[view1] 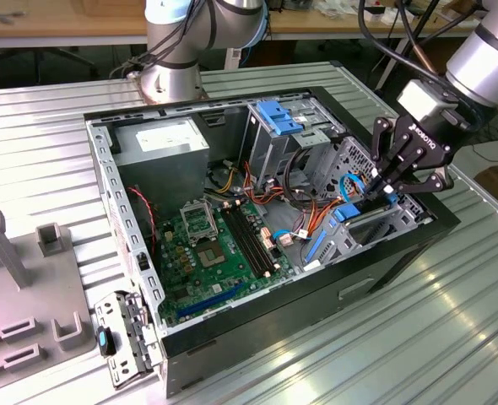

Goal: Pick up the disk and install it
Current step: 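Insert the second disk wire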

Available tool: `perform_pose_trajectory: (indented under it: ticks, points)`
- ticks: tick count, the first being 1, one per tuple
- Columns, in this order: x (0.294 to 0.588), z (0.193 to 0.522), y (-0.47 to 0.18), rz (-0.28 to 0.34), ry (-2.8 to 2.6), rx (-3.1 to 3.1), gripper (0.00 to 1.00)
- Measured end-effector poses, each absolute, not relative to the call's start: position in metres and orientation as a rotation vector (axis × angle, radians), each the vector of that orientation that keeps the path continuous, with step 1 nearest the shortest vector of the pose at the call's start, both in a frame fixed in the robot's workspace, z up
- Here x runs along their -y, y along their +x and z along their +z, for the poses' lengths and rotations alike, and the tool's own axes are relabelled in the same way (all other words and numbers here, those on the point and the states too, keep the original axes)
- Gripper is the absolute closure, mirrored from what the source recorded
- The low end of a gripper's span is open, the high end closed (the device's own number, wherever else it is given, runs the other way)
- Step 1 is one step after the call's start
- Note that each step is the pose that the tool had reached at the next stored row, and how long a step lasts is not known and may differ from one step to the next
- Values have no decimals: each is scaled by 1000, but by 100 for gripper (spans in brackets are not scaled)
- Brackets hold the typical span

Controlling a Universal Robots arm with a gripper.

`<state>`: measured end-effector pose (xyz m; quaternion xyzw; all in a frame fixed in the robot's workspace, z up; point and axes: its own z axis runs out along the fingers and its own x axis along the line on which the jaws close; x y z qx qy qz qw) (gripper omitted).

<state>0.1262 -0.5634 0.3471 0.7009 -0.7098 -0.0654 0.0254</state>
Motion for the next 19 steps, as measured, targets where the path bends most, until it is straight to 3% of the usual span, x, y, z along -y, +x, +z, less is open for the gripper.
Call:
perform_pose_trajectory:
  ticks: [19]
  points:
    - [563,337,126,-203,2168,2194,84]
